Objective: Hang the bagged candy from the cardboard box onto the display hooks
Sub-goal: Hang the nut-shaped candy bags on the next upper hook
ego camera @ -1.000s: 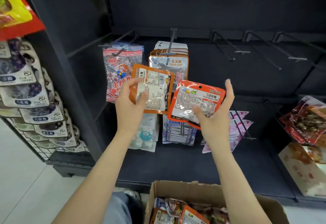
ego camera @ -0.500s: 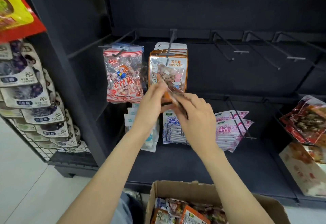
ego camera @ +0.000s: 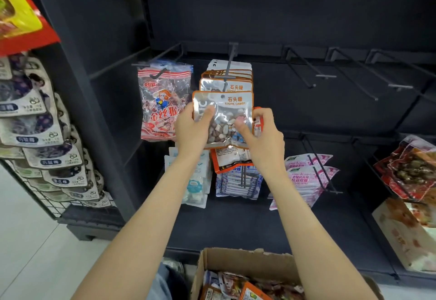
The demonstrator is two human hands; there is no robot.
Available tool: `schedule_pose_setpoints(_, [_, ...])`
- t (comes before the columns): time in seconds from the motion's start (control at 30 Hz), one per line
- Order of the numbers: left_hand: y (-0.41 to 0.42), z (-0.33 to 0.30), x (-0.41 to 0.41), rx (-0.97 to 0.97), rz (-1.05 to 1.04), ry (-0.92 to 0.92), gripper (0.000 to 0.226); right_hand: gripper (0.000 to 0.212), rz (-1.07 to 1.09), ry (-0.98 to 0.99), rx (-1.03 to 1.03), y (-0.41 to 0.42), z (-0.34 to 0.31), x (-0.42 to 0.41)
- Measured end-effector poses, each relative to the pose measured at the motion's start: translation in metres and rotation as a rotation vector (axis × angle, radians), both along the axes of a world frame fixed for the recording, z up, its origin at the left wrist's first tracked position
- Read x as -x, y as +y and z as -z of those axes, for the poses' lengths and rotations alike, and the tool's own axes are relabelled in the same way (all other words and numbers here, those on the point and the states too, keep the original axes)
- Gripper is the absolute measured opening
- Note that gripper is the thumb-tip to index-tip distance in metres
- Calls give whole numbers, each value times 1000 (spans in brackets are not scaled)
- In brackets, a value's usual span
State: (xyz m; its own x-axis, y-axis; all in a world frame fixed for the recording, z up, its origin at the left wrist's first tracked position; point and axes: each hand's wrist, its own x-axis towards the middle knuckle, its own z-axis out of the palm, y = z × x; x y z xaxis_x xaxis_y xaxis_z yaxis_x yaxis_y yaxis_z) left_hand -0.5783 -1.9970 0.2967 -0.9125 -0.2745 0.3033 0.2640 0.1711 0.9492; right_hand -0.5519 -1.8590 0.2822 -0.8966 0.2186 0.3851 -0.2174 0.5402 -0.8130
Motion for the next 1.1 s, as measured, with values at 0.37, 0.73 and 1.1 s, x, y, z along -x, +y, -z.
schedule_pose_setpoints(0.37, [5,1,22,4,-28,69,9,36,67,84,-60,-2,-4,16])
schedule_pose_setpoints(0.73, [9,12,41,329,-73,302,42,38,73,-42,-10,-1,-4,52])
schedule_pose_setpoints(1.1, [10,10,62,677,-220,139,65,20,0,-109,98,17,22,27])
